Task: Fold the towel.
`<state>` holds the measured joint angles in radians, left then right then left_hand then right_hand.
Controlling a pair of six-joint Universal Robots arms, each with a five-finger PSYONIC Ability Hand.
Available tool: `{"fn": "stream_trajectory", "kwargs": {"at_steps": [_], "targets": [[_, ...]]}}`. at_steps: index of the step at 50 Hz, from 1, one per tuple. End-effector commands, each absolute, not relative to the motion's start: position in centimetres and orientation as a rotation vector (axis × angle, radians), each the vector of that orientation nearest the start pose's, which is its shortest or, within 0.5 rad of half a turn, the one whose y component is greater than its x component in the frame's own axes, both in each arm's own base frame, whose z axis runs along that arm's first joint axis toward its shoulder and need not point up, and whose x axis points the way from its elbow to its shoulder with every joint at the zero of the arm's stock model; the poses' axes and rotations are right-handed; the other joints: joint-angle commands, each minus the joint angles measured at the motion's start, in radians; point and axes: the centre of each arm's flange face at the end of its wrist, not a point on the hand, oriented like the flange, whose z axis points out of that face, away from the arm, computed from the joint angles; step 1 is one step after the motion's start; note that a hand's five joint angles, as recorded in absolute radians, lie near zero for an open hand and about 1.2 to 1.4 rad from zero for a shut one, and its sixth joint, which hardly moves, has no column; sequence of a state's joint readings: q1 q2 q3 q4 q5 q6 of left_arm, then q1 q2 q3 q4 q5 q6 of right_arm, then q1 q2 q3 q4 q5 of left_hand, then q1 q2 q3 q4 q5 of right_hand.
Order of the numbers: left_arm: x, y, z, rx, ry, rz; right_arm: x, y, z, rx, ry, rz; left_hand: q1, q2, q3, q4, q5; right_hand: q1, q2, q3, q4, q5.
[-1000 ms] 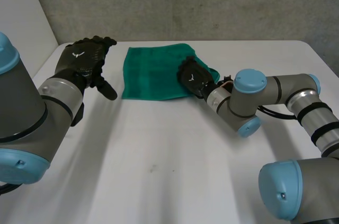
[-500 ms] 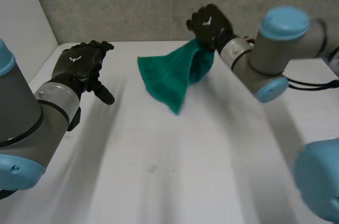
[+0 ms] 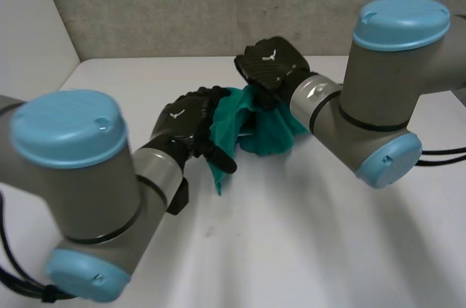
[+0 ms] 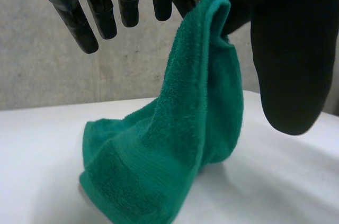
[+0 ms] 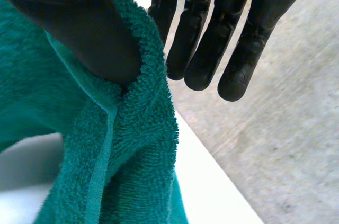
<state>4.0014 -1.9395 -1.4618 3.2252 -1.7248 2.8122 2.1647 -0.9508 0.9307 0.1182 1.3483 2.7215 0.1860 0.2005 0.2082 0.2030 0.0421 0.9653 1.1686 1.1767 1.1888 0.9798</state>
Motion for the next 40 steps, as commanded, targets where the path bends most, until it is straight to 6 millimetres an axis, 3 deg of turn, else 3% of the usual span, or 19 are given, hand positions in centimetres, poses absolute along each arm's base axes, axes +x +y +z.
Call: {"fn": "stream_trajectory", "kwargs": {"at_steps": [1, 3, 7, 11, 12, 14, 19, 21, 23, 26, 30, 34, 38, 40], "targets": [[-35.2, -22.4, 19.6, -0.204, -2.111, 1.562, 36.4, -25.2, 25.8, -1.177, 1.812, -1.771, 0.101, 0.086, 0.078, 0.084, 0.07, 0.431, 0.228, 0.22, 0.207, 0.242], [-35.3, -22.7, 19.2, -0.198, -2.124, 1.565, 36.3, -24.9, 26.2, -1.164, 1.807, -1.769, 0.209, 0.194, 0.187, 0.192, 0.178, 0.431, 0.228, 0.22, 0.207, 0.242], [-35.3, -23.2, 18.6, -0.182, -2.142, 1.577, 35.8, -24.6, 26.7, -1.149, 1.808, -1.776, 0.737, 0.722, 0.715, 0.72, 0.706, 0.431, 0.228, 0.22, 0.207, 0.242], [-35.2, -23.3, 18.3, -0.184, -2.148, 1.574, 35.5, -24.6, 26.4, -1.13, 1.83, -1.756, 0.935, 0.92, 0.912, 0.918, 0.904, 0.431, 0.228, 0.22, 0.207, 0.242], [-35.1, -23.3, 18.0, -0.186, -2.156, 1.569, 35.5, -24.5, 26.4, -1.123, 1.832, -1.749, 1.106, 1.092, 1.084, 1.089, 1.076, 0.431, 0.228, 0.22, 0.207, 0.242], [-35.1, -23.3, 18.1, -0.186, -2.155, 1.572, 35.4, -24.4, 26.6, -1.112, 1.831, -1.747, 1.21, 1.195, 1.188, 1.193, 1.179, 0.431, 0.228, 0.22, 0.207, 0.242], [-35.0, -23.4, 18.8, -0.184, -2.139, 1.594, 35.0, -24.1, 27.3, -1.068, 1.825, -1.755, 1.21, 1.196, 1.188, 1.193, 1.18, 0.431, 0.228, 0.22, 0.207, 0.242], [-34.9, -23.5, 19.8, -0.192, -2.117, 1.625, 34.7, -24.1, 27.5, -1.045, 1.826, -1.761, 1.21, 1.196, 1.188, 1.193, 1.18, 0.154, -0.049, -0.057, -0.069, -0.035], [-34.3, -23.5, 22.9, -0.235, -2.054, 1.725, 34.0, -24.9, 27.1, -1.005, 1.87, -1.761, 1.21, 1.196, 1.188, 1.193, 1.18, -0.214, -0.418, -0.426, -0.438, -0.403], [-33.7, -23.1, 26.1, -0.299, -1.992, 1.834, 32.0, -26.6, 26.1, -0.917, 1.982, -1.753, 1.21, 1.196, 1.188, 1.193, 1.18, -0.585, -0.789, -0.797, -0.809, -0.774], [-32.8, -22.8, 29.1, -0.352, -1.928, 1.956, 29.9, -27.4, 24.6, -0.795, 2.087, -1.678, 1.21, 1.196, 1.188, 1.193, 1.18, -0.628, -0.831, -0.839, -0.851, -0.817], [-32.4, -22.2, 30.6, -0.394, -1.892, 2.02, 27.1, -27.5, 24.3, -0.663, 2.158, -1.632, 1.21, 1.196, 1.188, 1.193, 1.18, -0.61, -0.814, -0.822, -0.834, -0.799], [-32.2, -22.1, 31.2, -0.422, -1.879, 2.054, 24.5, -27.1, 23.6, -0.61, 2.202, -1.578, 1.21, 1.196, 1.188, 1.193, 1.18, -0.558, -0.761, -0.769, -0.781, -0.747], [-32.3, -22.1, 31.3, -0.427, -1.878, 2.059, 24.1, -26.9, 23.4, -0.607, 2.206, -1.561, 1.21, 1.196, 1.188, 1.193, 1.18, -0.537, -0.74, -0.748, -0.761, -0.726]]}}
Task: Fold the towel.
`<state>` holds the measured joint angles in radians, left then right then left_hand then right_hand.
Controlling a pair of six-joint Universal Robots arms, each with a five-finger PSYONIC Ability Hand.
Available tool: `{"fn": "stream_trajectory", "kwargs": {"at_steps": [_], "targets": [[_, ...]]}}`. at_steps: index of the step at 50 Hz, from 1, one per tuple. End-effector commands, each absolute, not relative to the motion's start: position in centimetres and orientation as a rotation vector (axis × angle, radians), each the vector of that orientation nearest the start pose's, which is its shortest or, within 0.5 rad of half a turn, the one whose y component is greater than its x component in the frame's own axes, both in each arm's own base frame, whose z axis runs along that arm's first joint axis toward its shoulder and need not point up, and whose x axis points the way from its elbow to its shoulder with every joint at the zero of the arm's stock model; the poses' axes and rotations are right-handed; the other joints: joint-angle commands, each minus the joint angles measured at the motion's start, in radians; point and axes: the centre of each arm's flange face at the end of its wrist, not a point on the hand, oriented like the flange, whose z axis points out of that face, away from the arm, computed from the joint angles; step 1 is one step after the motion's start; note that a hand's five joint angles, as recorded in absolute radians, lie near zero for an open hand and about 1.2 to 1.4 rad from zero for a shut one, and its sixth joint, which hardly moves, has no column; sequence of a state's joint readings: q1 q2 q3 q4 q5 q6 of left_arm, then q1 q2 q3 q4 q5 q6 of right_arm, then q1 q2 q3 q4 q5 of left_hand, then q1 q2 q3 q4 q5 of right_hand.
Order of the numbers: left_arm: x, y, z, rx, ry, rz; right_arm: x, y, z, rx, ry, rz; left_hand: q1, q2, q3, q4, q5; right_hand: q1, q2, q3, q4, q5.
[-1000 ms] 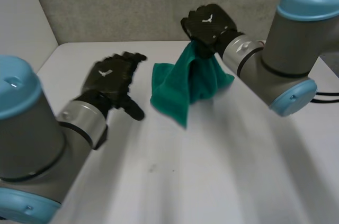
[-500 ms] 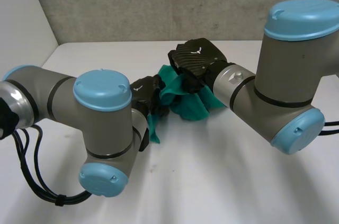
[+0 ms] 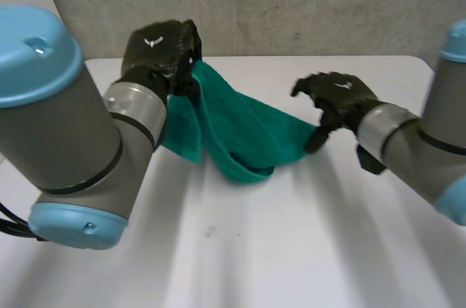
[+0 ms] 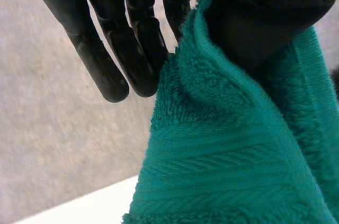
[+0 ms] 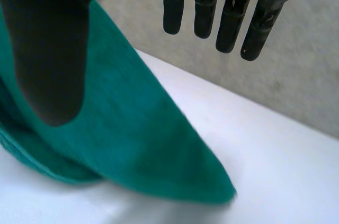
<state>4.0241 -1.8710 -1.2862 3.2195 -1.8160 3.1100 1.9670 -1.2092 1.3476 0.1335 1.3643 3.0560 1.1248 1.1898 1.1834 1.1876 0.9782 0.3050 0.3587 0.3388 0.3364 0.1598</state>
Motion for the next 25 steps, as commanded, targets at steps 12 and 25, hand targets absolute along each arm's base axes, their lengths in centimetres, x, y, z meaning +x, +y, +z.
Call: {"fn": "stream_trajectory", "kwargs": {"at_steps": [12, 25], "targets": [[-31.9, -20.8, 33.7, 0.524, 2.225, -2.607, 21.9, -21.9, 18.1, -0.575, 2.249, -1.168, 0.271, 0.207, 0.213, 0.209, 0.244, 0.209, 0.155, 0.175, 0.177, 0.179], [-31.9, -18.4, 35.6, 0.552, 2.198, -2.687, 26.5, -23.6, 15.3, -0.455, 2.114, -1.101, 0.271, 0.207, 0.213, 0.209, 0.244, 0.188, 0.134, 0.154, 0.157, 0.159]]}}
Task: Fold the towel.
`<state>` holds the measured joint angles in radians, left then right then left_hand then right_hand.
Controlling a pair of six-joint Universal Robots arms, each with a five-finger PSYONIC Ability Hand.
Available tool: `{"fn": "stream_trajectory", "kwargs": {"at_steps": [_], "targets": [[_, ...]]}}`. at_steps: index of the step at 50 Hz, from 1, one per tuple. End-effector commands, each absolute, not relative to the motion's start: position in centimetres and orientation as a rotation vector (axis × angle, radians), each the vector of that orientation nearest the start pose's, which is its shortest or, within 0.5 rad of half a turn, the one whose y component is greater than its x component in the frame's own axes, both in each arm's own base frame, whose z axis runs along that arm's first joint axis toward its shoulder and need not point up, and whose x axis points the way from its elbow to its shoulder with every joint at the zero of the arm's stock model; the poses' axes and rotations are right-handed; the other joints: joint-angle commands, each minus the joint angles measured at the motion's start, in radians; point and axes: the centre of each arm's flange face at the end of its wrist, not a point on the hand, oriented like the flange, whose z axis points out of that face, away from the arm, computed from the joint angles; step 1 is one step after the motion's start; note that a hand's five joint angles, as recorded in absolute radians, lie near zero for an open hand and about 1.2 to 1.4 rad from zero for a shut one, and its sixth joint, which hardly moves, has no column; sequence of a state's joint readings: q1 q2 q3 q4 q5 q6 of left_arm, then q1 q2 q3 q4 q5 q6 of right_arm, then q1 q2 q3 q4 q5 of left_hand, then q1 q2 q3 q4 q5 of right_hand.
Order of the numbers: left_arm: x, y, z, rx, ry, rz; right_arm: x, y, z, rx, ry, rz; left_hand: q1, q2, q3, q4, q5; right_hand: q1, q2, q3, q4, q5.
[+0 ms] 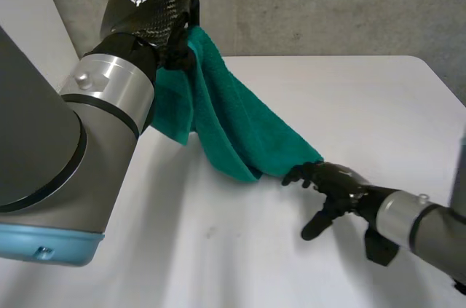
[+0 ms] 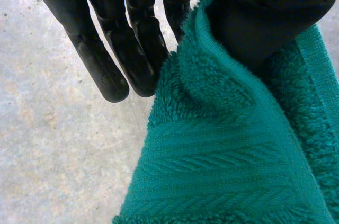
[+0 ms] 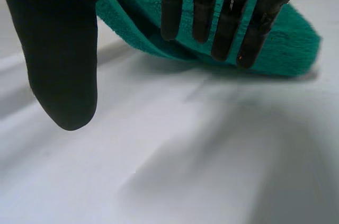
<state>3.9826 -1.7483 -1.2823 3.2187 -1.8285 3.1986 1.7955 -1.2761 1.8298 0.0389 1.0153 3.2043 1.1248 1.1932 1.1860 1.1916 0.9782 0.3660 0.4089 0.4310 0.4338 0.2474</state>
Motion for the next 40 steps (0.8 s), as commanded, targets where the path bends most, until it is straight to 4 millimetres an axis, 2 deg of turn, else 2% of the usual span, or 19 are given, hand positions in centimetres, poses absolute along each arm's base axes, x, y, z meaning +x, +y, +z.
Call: {"fn": "stream_trajectory", "kwargs": {"at_steps": [1, 5, 11, 14, 21, 22, 25, 29, 33, 40], "targets": [[-32.0, -18.1, 35.7, 0.557, 2.196, -2.696, 26.7, -23.9, 15.2, -0.454, 2.109, -1.111, 0.271, 0.203, 0.21, 0.205, 0.244, 0.127, 0.084, 0.062, 0.059, 0.071], [-31.9, -17.5, 36.0, 0.568, 2.195, -2.707, 28.4, -24.4, 15.1, -0.473, 2.094, -1.149, 0.271, 0.203, 0.21, 0.205, 0.244, 0.118, 0.075, 0.053, 0.05, 0.062], [-31.4, -17.0, 36.6, 0.557, 2.177, -2.734, 31.6, -23.6, 15.1, -0.559, 2.038, -1.146, 0.271, 0.203, 0.21, 0.205, 0.244, 0.118, 0.075, 0.053, 0.05, 0.062], [-31.4, -16.9, 36.7, 0.556, 2.175, -2.736, 32.4, -23.7, 14.7, -0.574, 2.032, -1.132, 0.271, 0.203, 0.21, 0.205, 0.244, 0.118, 0.075, 0.053, 0.05, 0.062], [-31.3, -16.8, 36.8, 0.554, 2.172, -2.74, 34.7, -21.8, 14.3, -0.609, 1.999, -1.057, 0.271, 0.203, 0.21, 0.205, 0.244, 0.145, 0.102, 0.08, 0.077, 0.089], [-31.3, -16.8, 36.8, 0.554, 2.172, -2.74, 34.8, -21.8, 14.4, -0.608, 1.997, -1.055, 0.271, 0.203, 0.21, 0.205, 0.244, 0.171, 0.128, 0.106, 0.103, 0.115], [-31.2, -17.1, 36.8, 0.543, 2.172, -2.734, 35.1, -21.8, 14.4, -0.597, 1.989, -1.052, 0.271, 0.203, 0.21, 0.205, 0.244, 0.461, 0.418, 0.396, 0.393, 0.405], [-31.0, -17.4, 36.6, 0.529, 2.176, -2.725, 35.4, -22.5, 13.7, -0.527, 2.007, -1.02, 0.271, 0.203, 0.21, 0.205, 0.244, 0.608, 0.565, 0.543, 0.541, 0.552], [-30.9, -17.5, 36.7, 0.519, 2.178, -2.727, 35.7, -22.6, 13.1, -0.487, 2.012, -0.98, 0.271, 0.203, 0.21, 0.205, 0.244, 0.576, 0.534, 0.511, 0.509, 0.52], [-30.8, -17.4, 36.8, 0.498, 2.173, -2.728, 37.1, -21.0, 13.2, -0.463, 1.986, -0.924, 0.271, 0.203, 0.21, 0.205, 0.244, 0.306, 0.264, 0.241, 0.239, 0.251]]}}
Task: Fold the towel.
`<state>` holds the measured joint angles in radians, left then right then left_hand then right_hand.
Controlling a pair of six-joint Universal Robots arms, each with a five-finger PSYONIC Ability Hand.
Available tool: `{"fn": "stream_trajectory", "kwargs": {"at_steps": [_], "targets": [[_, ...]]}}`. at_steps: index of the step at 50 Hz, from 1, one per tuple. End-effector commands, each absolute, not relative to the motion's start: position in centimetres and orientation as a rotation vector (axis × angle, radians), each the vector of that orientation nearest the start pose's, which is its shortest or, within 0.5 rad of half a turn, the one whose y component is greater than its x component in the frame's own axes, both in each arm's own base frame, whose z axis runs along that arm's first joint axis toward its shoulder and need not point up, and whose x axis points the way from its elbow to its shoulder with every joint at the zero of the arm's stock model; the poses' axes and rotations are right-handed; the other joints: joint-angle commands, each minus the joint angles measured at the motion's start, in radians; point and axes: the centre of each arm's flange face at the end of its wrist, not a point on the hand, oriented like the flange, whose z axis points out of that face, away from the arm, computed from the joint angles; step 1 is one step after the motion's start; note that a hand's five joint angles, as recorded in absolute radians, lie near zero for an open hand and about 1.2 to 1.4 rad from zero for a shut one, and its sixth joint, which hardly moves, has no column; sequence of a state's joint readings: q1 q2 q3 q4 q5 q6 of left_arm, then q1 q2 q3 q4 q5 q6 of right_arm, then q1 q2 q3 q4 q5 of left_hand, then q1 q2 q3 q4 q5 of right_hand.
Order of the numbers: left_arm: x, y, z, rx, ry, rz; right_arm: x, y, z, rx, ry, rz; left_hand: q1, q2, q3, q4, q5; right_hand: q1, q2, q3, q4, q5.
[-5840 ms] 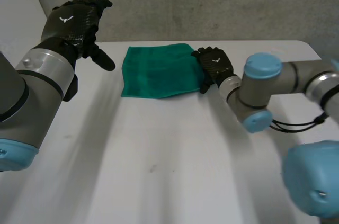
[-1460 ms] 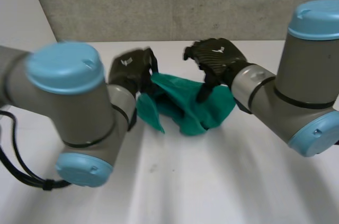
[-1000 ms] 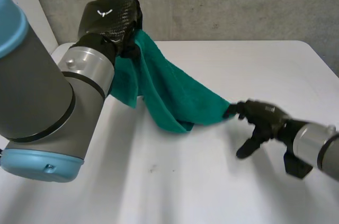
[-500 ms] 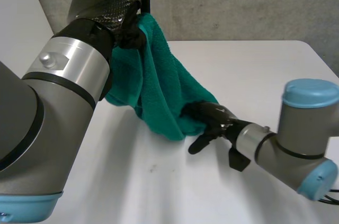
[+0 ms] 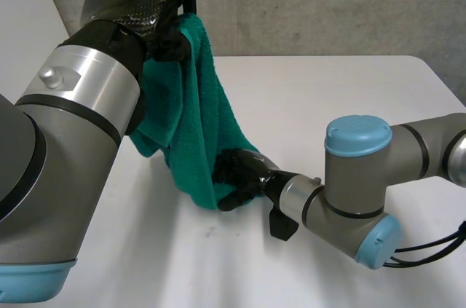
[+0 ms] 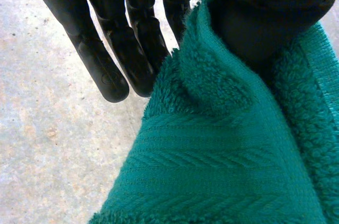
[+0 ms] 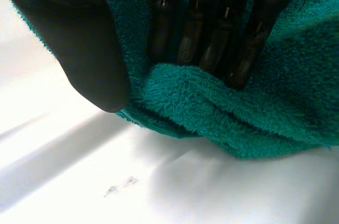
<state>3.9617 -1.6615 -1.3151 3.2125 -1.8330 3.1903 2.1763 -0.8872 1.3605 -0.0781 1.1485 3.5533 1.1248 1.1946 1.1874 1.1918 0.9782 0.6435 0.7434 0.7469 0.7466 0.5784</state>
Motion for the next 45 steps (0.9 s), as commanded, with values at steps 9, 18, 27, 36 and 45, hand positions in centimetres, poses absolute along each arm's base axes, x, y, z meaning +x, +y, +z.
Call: {"fn": "stream_trajectory", "kwargs": {"at_steps": [9, 18, 27, 36, 45], "targets": [[-30.1, -16.3, 36.8, 0.488, 2.183, -2.715, 39.4, -20.8, 15.0, -0.483, 1.911, -0.973, 0.271, 0.202, 0.209, 0.204, 0.244, -0.106, -0.206, -0.21, -0.209, -0.216], [-29.7, -16.4, 36.7, 0.473, 2.178, -2.709, 41.7, -18.5, 14.5, -0.5, 1.869, -0.881, 0.271, 0.202, 0.209, 0.204, 0.244, -0.139, -0.239, -0.242, -0.242, -0.248], [-29.2, -17.2, 36.2, 0.445, 2.181, -2.678, 42.6, -17.9, 13.1, -0.484, 1.895, -0.833, 0.271, 0.202, 0.209, 0.204, 0.244, 0.753, 0.653, 0.649, 0.65, 0.643], [-25.8, -20.7, 36.3, 0.256, 2.127, -2.616, 34.8, -25.6, 17.9, -0.352, 1.996, -1.192, 0.271, 0.202, 0.209, 0.204, 0.244, 0.753, 0.653, 0.649, 0.65, 0.643], [-22.8, -23.8, 34.2, 0.168, 2.138, -2.468, 27.9, -27.7, 27.7, -0.74, 1.96, -1.747, 0.271, 0.202, 0.209, 0.204, 0.244, 0.753, 0.653, 0.649, 0.65, 0.643]]}}
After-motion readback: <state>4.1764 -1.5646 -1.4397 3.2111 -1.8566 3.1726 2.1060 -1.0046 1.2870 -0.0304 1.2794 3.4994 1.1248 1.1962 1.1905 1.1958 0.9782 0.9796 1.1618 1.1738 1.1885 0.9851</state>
